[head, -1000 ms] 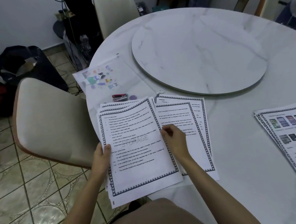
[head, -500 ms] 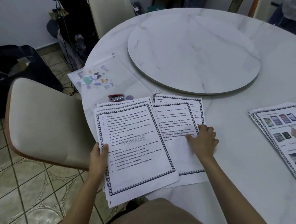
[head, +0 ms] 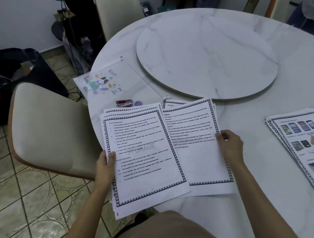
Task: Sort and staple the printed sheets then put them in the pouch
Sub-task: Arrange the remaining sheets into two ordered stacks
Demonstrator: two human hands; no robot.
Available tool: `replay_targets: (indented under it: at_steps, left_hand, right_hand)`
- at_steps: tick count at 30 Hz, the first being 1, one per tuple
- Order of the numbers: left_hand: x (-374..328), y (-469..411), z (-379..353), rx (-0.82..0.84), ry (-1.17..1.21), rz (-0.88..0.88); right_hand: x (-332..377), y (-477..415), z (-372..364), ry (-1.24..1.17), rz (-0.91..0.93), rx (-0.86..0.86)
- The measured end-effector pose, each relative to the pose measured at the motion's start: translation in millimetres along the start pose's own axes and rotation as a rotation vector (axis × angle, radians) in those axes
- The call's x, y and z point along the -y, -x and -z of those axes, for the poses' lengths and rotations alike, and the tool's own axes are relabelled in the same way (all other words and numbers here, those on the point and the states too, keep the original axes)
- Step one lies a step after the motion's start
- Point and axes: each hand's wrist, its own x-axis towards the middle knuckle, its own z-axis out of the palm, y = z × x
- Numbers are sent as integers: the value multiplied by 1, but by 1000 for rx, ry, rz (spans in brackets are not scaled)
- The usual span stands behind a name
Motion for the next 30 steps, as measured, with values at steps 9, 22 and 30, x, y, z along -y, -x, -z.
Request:
replay_targets:
  at_steps: [9, 22, 30]
  left_hand:
    - [-1, 0, 0, -16, -4, -7]
    - [0, 10, -4, -18, 35, -5]
    - [0, 11, -5, -22, 22, 8]
  right_hand:
    - [-5, -41, 62, -111, -46, -241]
    - [4, -21, 21, -214, -111, -256]
    - [20, 34, -48, -190, 10, 33]
